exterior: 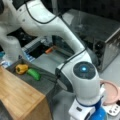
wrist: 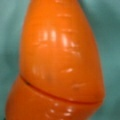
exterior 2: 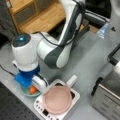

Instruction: Open the drawer. Pick up the carrot. Put the carrots in the drawer.

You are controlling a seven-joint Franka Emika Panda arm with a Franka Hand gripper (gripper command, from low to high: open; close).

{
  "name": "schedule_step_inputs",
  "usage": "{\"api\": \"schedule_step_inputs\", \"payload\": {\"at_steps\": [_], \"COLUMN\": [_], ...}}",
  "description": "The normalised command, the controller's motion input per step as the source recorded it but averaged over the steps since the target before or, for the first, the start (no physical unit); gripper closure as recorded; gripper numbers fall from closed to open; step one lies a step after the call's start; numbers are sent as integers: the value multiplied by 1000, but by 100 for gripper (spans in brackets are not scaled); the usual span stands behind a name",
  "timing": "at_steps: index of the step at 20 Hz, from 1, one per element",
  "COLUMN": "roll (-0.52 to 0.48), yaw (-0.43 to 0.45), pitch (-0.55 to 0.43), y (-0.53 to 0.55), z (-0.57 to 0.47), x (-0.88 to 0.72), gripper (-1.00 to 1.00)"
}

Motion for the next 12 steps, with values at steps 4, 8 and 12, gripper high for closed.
{"api": "schedule_step_inputs", "payload": {"at_steps": [4,8,12], "roll": [-11,-9,-21], "yaw": [109,106,99], "pitch": [32,34,38], "y": [-70,-62,-68], "z": [-66,10,14], "x": [146,127,116], "gripper": [100,100,100]}}
